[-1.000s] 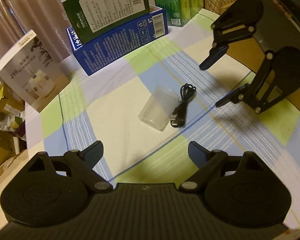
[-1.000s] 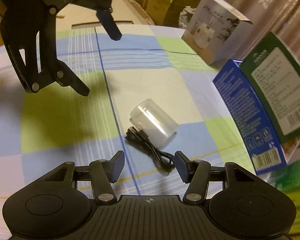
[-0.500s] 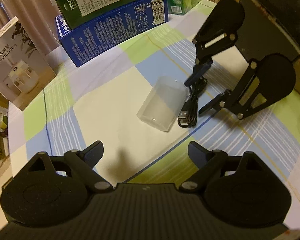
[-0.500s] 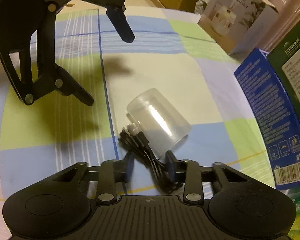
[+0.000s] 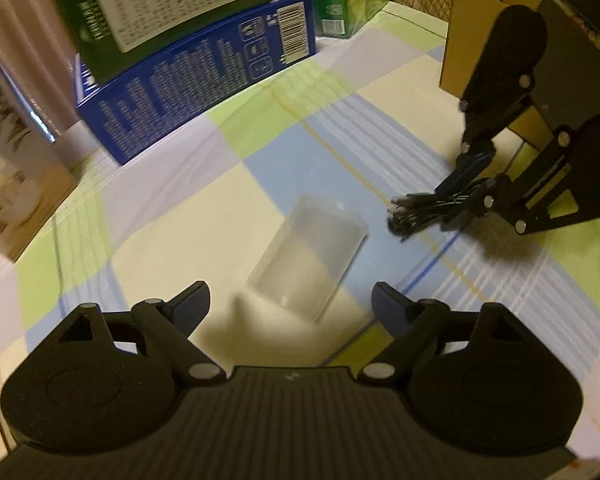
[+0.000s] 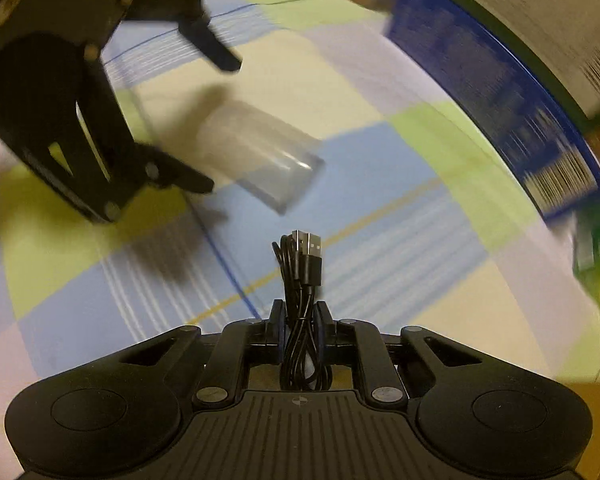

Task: Organize objects
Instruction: 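Grasp the clear plastic cup with the left tool while the right tool grasps the black USB cable, then carry the clear cup and black cable over to the cardboard box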

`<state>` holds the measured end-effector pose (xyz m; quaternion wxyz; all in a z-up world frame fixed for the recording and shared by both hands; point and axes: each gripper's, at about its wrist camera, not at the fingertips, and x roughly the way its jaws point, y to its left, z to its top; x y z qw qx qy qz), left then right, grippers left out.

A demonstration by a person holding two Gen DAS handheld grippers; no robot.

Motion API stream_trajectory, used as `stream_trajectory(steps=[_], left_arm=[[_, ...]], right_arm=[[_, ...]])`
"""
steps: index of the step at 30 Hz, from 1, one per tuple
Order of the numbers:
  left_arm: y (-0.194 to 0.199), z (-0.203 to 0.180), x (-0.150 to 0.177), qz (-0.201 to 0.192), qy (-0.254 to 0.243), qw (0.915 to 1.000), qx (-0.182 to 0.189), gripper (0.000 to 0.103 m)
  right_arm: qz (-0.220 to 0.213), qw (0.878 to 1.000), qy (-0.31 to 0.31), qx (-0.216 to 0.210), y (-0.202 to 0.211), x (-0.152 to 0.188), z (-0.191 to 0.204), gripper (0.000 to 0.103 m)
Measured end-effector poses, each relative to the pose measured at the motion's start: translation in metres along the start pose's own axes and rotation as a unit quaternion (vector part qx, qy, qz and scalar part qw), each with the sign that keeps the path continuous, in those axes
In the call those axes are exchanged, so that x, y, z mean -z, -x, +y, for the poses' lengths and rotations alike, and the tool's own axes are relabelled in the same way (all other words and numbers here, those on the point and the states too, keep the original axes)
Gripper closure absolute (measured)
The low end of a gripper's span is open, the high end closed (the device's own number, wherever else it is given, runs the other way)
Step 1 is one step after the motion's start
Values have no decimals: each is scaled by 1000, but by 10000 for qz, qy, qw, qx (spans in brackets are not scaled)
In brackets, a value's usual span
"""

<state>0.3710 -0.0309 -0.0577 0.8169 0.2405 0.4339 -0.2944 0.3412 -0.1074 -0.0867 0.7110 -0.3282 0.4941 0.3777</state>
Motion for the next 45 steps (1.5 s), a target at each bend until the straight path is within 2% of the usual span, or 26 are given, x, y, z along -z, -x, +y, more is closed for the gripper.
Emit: stream_trajectory(steps=[3,8,12,15,20,23,25,28,33,36,40,45], left_arm=[[-12,-7,-13,12,-130,9999,62,34],[-30,-10,-24,194,-168,9995,164,35],[-36,-5,-26,296,-7,9993,223,51],[-35,-6,-27,424,43,9988,253,57],[-26,-11,-22,801,425,9952,366,58],[-12,-18,-10,897,715,9926,399,58],[1,-27,1,950,935,9901,429,58],[19,-48,18,1046,995,9886,427,58],[48,-85,48,1145,1146,9848,625,57],[58,-102,64,1133,1319,9822,706,57],[66,-120,74,1106,1404,9798,893,37],[68,-121,68,978,1326,9821,917,37]], right_arm=[[-24,9986,-523,-10,5,0,-10,93],[-52,9931,-1167,-14,13,2,-19,93],[-112,9910,-1337,17,14,4,-17,93],[-171,9881,-1530,67,17,5,-15,93],[-353,9825,-1828,33,37,11,-5,93],[-459,9789,-1990,-85,49,20,8,93],[-533,9761,-2101,-131,58,31,21,93],[-622,9685,-2398,-254,69,53,43,93],[-695,9502,-3017,-353,76,96,76,93],[-702,9301,-3556,-585,74,123,89,93],[-789,9112,-4000,-584,76,147,95,93],[-983,8974,-4256,-619,79,167,103,93]])
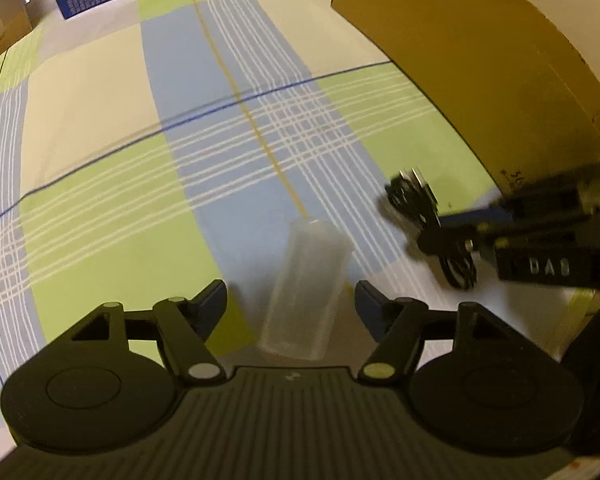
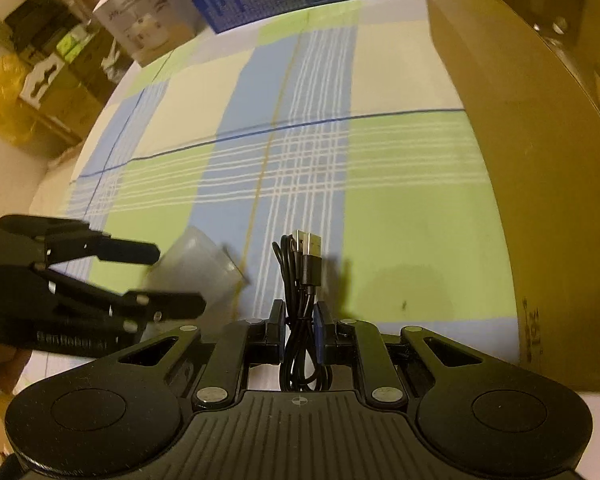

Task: Organize objects
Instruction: 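Carry the clear cup and black cable over to the cardboard box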

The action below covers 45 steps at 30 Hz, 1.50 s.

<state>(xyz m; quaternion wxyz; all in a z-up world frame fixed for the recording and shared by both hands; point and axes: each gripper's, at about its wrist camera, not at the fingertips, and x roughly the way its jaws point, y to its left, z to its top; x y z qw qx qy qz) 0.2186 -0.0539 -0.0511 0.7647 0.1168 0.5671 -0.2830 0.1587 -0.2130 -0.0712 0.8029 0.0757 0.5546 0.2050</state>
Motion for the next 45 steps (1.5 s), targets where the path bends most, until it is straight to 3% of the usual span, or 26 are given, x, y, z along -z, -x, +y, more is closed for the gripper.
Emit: stream_trajectory(steps=[6,14,21,29,34,40,45], left_arm=[[-9,-14,-2,24,-546,9983,-182,37],[-18,-15,-9,184,-738,9968,-265,38],[-24,-17,-7,219,-827,9956,-380,52],[-19,-12,1,107,-409,9985,-342,56],[1,-8,13,-291,392,9987,-165,56],[33,-15,26,-811,1192,9896,-28,56],[66,-30,35,-1218,1553,9803,5,56]], right_arm=[[-156,9998,-58,-125,0,6,-4,93],[-294,9995,-5,-137,-5,7,-6,93],[-263,9993,-112,-221,-10,9,-9,93],[-368,9991,-74,-180,-7,9,-10,93],[-540,9981,-159,-232,10,10,-8,93],[-892,9955,-138,-298,57,12,2,93],[-1215,9920,-115,-323,99,17,8,93]])
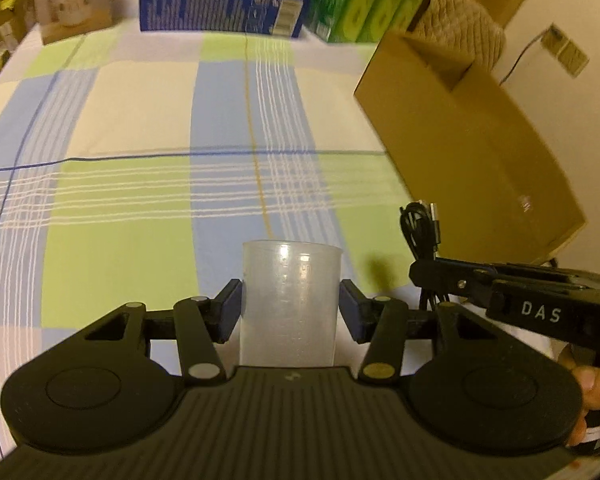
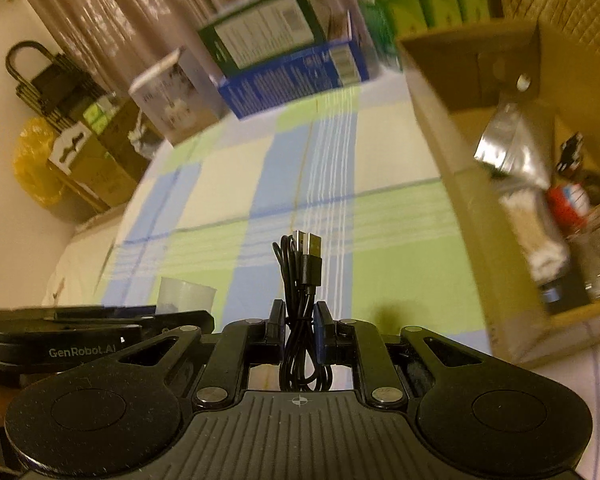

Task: Organize objects
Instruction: 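Carry the clear cup and black cable over to the cardboard box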

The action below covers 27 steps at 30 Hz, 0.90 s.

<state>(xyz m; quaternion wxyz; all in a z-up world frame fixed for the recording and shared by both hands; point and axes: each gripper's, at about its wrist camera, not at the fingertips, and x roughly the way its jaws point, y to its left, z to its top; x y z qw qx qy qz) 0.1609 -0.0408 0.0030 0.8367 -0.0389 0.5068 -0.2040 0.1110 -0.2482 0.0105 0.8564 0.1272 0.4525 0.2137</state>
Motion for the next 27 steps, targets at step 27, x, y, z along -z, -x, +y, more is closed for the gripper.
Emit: stream_trajectory(steps=[27], left_arm=[[99,-86,50,-1012,468,9935,-250,56]], right_arm=[[-726,9966,303,232,118,23,-9,93]])
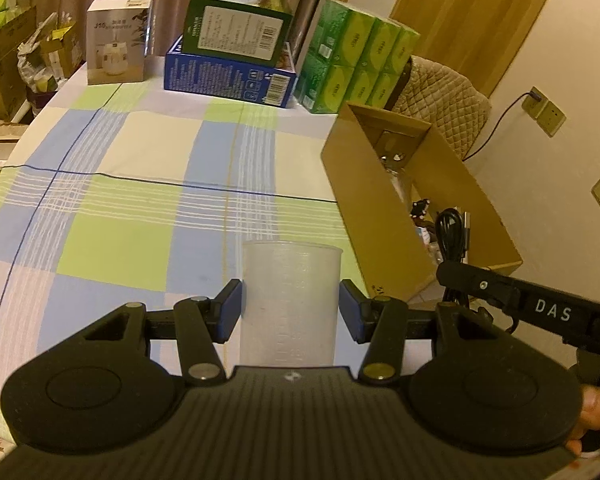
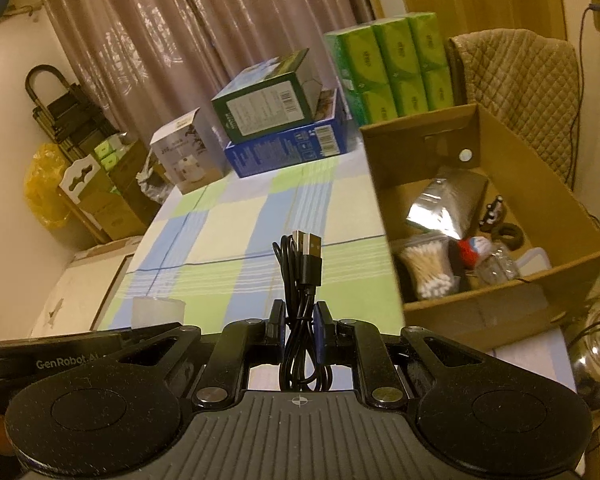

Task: Organize objects
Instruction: 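Carry the clear cup and black cable over to the cardboard box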

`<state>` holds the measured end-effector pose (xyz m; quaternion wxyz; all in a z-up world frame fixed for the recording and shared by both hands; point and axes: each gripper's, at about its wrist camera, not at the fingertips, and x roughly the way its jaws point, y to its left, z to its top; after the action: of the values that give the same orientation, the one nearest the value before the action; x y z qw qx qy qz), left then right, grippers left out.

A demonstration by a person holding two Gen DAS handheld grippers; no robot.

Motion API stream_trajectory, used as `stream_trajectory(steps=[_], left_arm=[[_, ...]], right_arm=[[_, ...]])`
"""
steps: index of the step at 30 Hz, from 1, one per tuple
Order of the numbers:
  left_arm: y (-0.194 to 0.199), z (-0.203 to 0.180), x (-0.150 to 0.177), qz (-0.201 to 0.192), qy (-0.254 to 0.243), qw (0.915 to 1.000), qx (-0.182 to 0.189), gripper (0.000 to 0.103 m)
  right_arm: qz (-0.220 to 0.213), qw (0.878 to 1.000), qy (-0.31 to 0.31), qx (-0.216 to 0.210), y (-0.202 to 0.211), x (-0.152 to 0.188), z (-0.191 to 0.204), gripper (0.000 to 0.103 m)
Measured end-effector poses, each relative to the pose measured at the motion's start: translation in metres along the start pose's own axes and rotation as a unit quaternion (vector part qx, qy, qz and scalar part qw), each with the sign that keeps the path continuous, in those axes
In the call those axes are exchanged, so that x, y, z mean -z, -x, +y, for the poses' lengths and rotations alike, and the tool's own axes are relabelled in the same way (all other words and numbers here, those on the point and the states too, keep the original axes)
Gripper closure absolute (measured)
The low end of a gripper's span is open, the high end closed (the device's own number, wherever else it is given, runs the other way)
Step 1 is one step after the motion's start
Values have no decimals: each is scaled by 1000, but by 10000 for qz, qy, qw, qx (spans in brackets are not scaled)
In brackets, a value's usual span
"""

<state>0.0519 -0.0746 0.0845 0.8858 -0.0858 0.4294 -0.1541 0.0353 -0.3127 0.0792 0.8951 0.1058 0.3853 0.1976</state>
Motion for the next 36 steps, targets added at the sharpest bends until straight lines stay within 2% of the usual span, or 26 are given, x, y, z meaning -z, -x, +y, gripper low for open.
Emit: stream_trajectory(steps=[19,36], left_arm=[[-16,-57,3,49,-236,9995,223,56],[-39,-129,0,161,-443,9964,704,56]], right_arm=[[-305,9971,-229,654,43,-1,-64,93],[-364,9936,-235,1043,62,-9,-110,93]])
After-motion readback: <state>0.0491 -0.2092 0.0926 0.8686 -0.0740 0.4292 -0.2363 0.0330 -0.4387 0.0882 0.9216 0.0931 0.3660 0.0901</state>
